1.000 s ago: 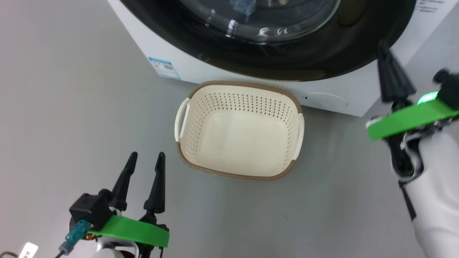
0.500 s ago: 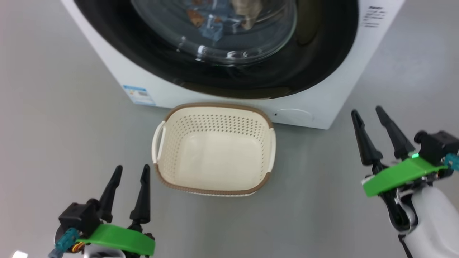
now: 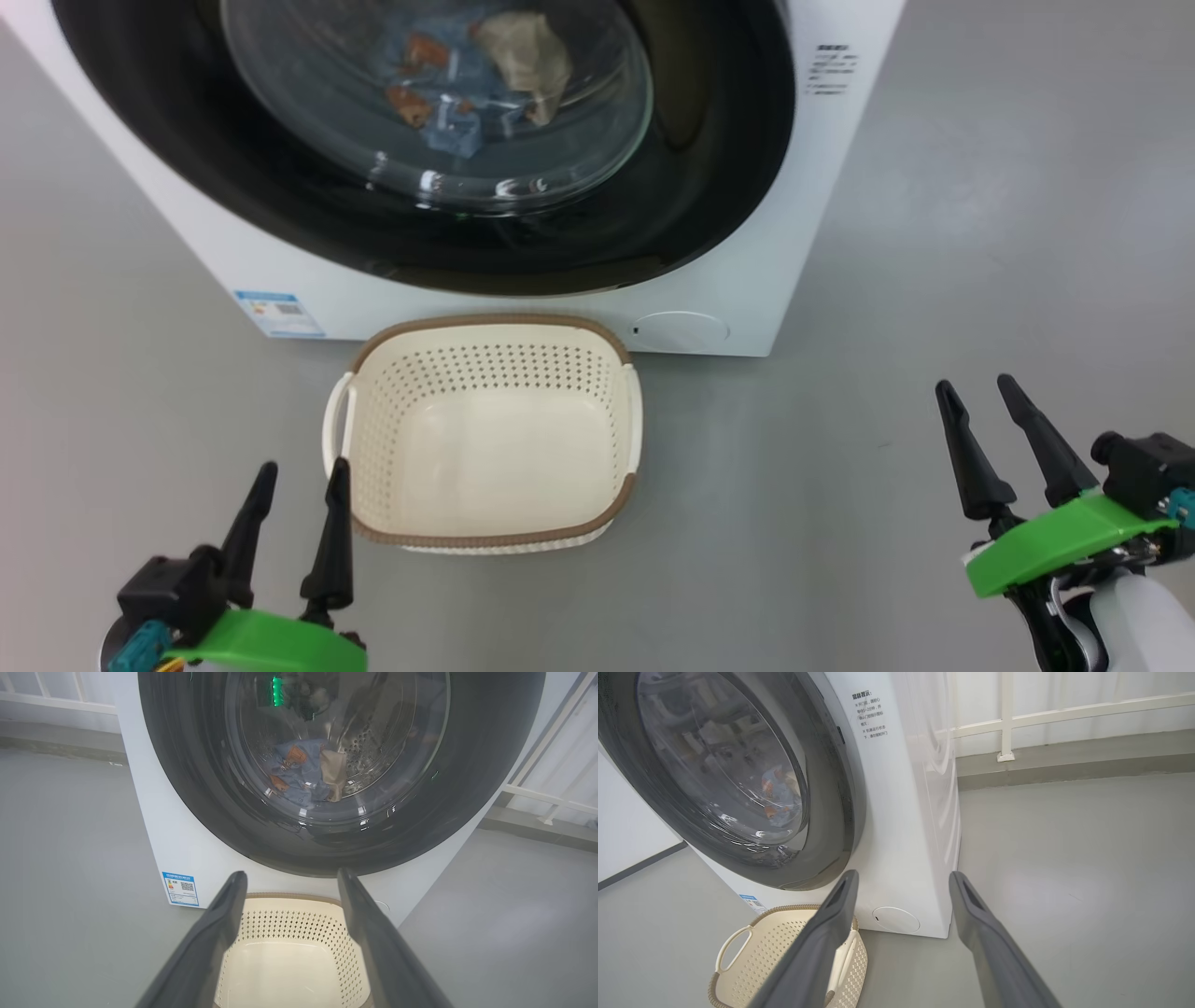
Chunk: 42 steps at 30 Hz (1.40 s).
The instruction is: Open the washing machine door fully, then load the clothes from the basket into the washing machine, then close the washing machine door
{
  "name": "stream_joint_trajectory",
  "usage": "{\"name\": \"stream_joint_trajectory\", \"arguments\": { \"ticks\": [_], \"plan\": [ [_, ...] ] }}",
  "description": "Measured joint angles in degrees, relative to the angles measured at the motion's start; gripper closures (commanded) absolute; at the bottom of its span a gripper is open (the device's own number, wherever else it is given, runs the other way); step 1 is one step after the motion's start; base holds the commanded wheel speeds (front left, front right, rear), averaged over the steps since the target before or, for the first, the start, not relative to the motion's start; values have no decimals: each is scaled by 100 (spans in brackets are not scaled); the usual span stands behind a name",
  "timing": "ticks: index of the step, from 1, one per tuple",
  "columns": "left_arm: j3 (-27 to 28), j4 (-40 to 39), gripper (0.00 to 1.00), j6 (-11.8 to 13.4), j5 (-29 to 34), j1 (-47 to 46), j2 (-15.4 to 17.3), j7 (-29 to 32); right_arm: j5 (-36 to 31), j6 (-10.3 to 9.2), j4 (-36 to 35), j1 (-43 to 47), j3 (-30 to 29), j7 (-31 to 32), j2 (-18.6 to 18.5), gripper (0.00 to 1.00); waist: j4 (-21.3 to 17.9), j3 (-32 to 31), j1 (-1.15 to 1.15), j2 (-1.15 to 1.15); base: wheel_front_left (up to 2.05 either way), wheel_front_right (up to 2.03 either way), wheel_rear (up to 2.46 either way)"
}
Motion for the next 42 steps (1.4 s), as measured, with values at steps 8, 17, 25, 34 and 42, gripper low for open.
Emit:
{"name": "stream_joint_trajectory", "arguments": {
  "ticks": [8,17,25,34,42],
  "plan": [
    [187,47,0,0,38,187,58,0,0,-1,-34,223,-110,0,-11,0,-326,-177,0,0,0,0,0],
    [402,44,0,0,154,388,79,0,0,-1,-73,476,-219,0,-14,0,-623,-295,0,0,0,0,0],
    [575,43,0,0,374,409,79,0,0,-2,-107,567,-316,0,-14,0,-737,-322,0,0,0,0,0],
    [688,22,0,0,392,428,64,0,-1,-2,-108,686,-413,0,-3,0,-766,-361,0,0,0,0,0],
    [709,15,0,0,397,530,55,0,-1,-2,-105,687,-441,0,25,0,-756,-372,0,0,0,0,0]
  ]
}}
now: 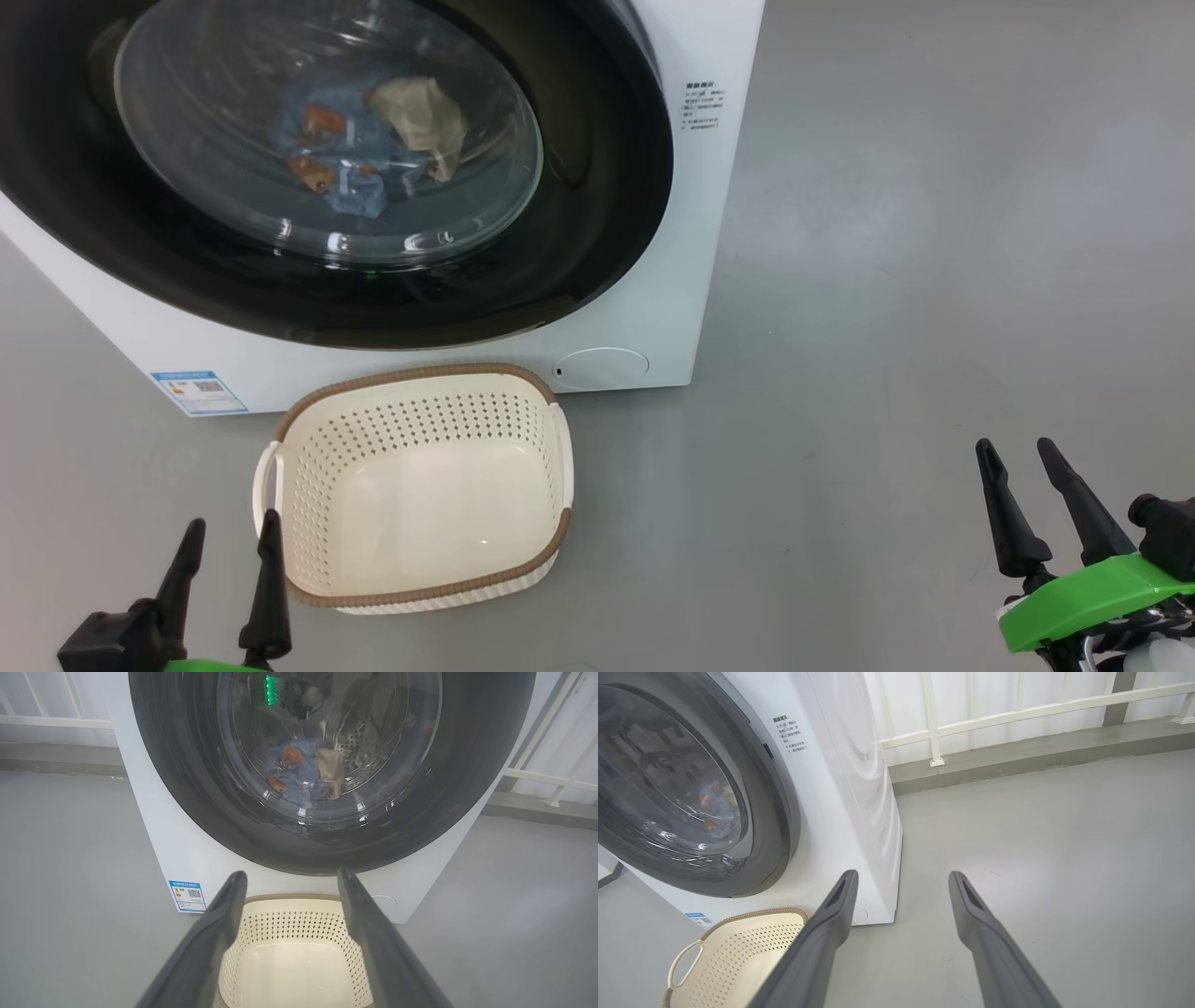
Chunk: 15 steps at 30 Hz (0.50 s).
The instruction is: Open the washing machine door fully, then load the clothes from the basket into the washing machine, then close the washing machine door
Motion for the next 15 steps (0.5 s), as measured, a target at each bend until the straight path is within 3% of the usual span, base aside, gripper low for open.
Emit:
{"name": "stream_joint_trajectory", "arguments": {
  "ticks": [15],
  "plan": [
    [68,-48,0,0,31,1,-8,0,0,0,-3,0,-7,0,9,0,42,-36,0,0,0,0,0]
  ]
}}
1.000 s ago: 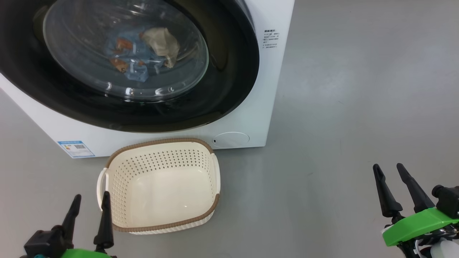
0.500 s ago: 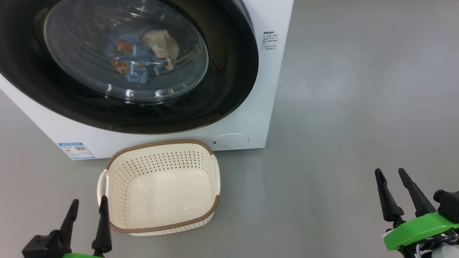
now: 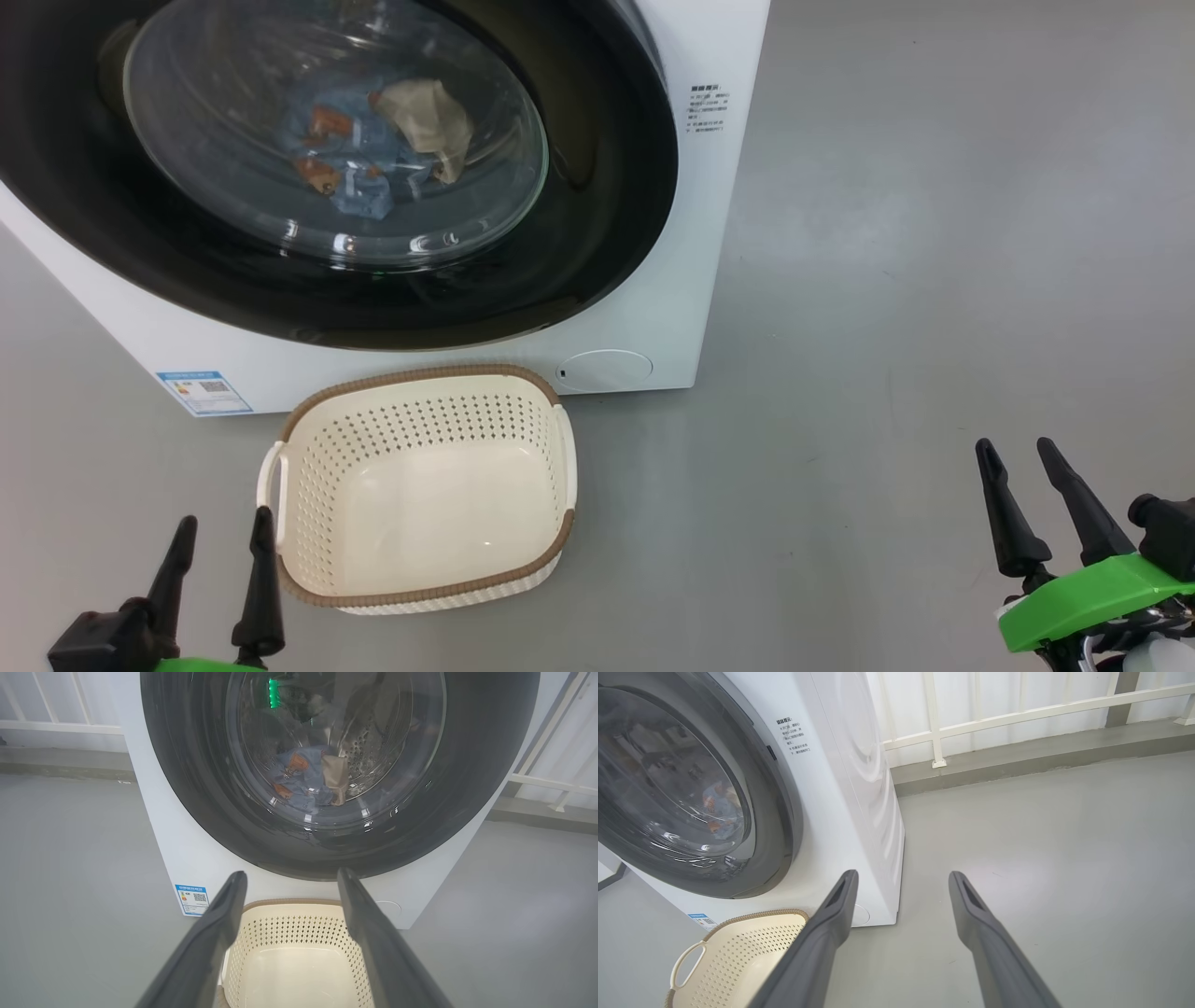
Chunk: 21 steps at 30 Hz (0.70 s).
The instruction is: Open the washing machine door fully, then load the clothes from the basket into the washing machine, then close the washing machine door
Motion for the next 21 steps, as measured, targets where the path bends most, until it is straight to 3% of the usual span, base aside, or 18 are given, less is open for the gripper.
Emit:
{"name": "stream_joint_trajectory", "arguments": {
  "ticks": [3,4,10,21],
  "plan": [
    [34,-26,0,0,7,0,-2,0,0,0,-4,0,-2,0,11,0,-4,4,0,0,0,0,0],
    [34,-8,100,1,2,-2,-9,1,-1,0,23,-1,2,0,24,100,-5,4,0,0,0,0,0],
    [-56,278,100,1,-85,98,-198,21,16,0,305,75,41,12,297,100,-4,0,0,0,0,0,0],
    [-51,301,100,1,-800,90,-194,219,651,0,288,93,-16,226,346,100,22,-73,1,0,0,0,0]
  ]
}}
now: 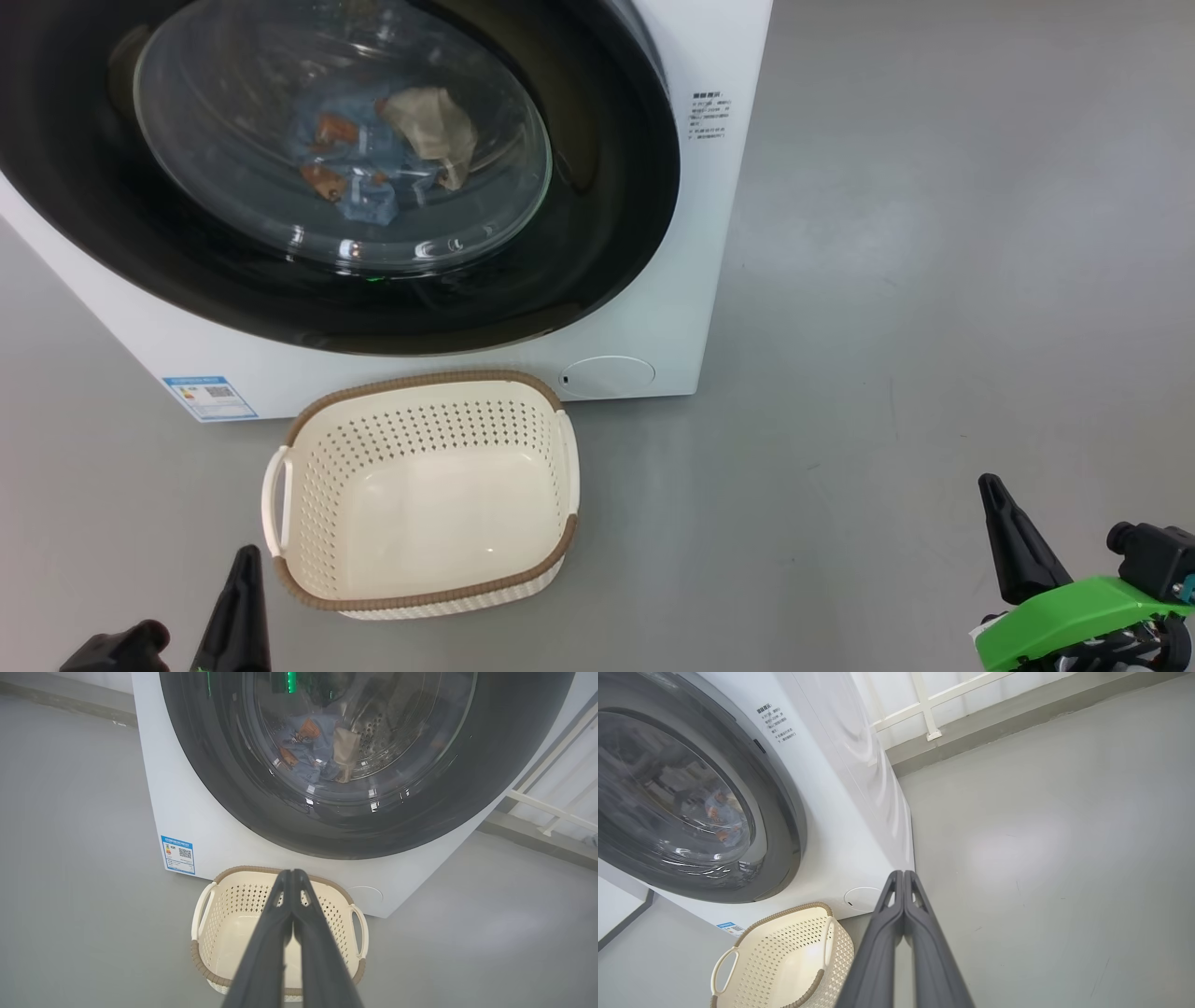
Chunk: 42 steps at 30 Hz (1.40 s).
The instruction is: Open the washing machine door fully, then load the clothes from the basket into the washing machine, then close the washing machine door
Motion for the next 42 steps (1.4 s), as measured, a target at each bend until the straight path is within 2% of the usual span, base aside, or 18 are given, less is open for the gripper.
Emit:
{"name": "stream_joint_trajectory", "arguments": {
  "ticks": [42],
  "plan": [
    [87,96,100,5,-2447,-121,-32,648,2070,0,-212,0,-299,669,339,100,80,-216,-1,0,0,0,0]
  ]
}}
